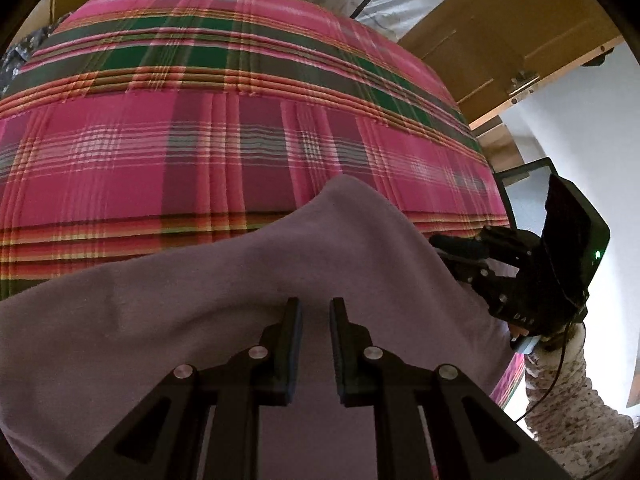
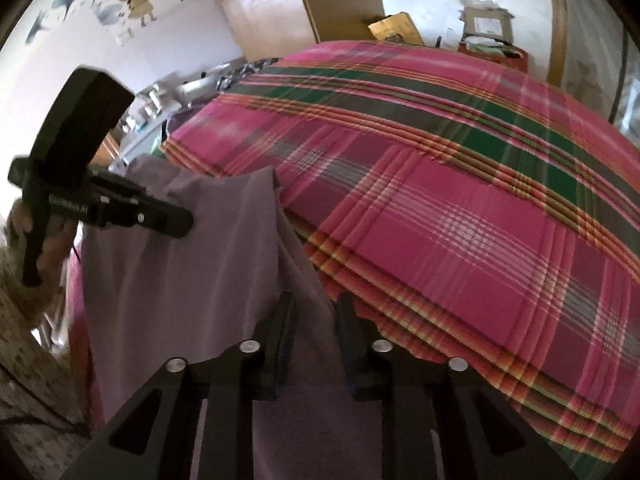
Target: Fold clothes
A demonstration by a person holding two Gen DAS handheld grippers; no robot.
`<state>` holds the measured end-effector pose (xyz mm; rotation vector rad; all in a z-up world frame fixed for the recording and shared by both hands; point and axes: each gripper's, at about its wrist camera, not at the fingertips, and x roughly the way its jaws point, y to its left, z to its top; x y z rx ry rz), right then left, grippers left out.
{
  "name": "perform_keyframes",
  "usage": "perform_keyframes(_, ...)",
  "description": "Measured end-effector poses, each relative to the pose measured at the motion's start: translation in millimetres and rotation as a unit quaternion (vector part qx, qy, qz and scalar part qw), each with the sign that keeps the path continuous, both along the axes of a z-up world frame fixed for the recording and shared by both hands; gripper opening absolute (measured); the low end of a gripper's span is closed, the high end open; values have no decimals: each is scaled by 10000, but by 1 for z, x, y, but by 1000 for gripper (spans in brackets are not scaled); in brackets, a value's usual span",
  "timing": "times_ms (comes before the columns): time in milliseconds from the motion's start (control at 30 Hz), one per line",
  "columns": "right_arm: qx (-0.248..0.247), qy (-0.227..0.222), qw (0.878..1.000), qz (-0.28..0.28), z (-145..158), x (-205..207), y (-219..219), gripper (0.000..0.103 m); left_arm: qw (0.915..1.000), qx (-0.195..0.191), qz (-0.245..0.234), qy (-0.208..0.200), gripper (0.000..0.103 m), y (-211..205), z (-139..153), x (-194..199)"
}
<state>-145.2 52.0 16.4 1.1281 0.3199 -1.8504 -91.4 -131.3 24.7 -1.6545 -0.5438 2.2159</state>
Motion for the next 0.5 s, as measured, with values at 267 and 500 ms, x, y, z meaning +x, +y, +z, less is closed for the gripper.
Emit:
perform_keyframes(267,-101,265,9996,-92,6,3,6,3,10000,20,27,-21,15,2,-1,0)
perform_keyframes(500,-159,434,9975,-537,9,-6,11,2,9999,101,81,-24,15,-3,-2,1)
